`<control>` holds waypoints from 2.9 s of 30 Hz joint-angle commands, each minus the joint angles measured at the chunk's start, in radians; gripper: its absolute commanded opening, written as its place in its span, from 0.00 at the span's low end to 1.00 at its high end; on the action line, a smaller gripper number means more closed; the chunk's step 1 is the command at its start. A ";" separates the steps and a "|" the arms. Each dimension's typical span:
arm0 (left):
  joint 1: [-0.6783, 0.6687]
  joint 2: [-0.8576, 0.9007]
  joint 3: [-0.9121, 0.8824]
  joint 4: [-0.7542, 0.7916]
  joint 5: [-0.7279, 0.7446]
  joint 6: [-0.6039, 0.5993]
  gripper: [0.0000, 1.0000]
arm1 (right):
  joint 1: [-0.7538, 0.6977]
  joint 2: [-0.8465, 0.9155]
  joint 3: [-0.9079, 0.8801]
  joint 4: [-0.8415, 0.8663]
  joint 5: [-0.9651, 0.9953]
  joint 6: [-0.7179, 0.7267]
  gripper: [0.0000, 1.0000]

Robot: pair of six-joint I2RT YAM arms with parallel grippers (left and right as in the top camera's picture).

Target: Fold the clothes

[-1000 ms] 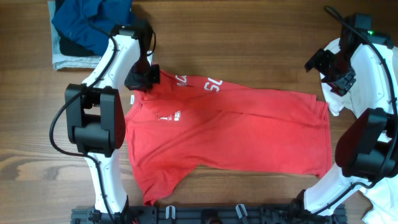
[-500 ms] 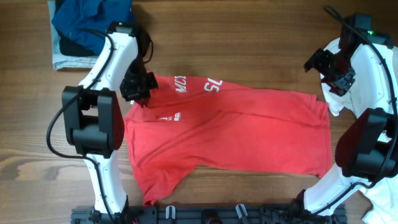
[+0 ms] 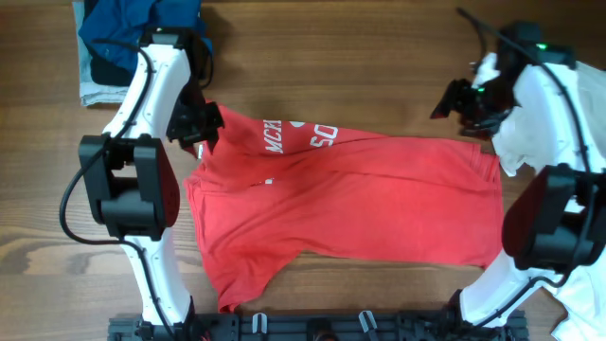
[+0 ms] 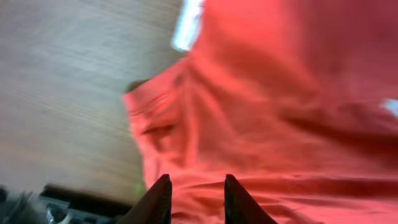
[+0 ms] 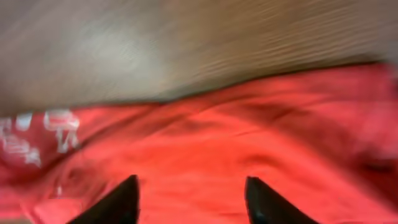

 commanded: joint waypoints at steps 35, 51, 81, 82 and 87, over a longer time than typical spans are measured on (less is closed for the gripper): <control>0.028 0.177 -0.116 0.714 0.050 -0.083 0.12 | -0.126 -0.003 -0.423 0.542 0.274 0.142 0.18; 0.113 -0.215 -0.085 0.593 0.039 0.008 0.72 | -0.126 -0.109 0.114 0.050 0.187 0.161 0.72; 0.051 -0.950 -1.047 0.224 0.322 -0.111 0.90 | -0.117 -0.766 -0.757 0.120 -0.071 0.109 1.00; 0.043 -0.950 -1.059 0.227 0.294 -0.130 0.90 | -0.117 -0.767 -0.757 0.122 -0.072 0.108 1.00; -0.014 -0.948 -1.084 0.293 0.157 -0.312 0.89 | -0.117 -0.766 -0.757 0.154 -0.072 0.110 1.00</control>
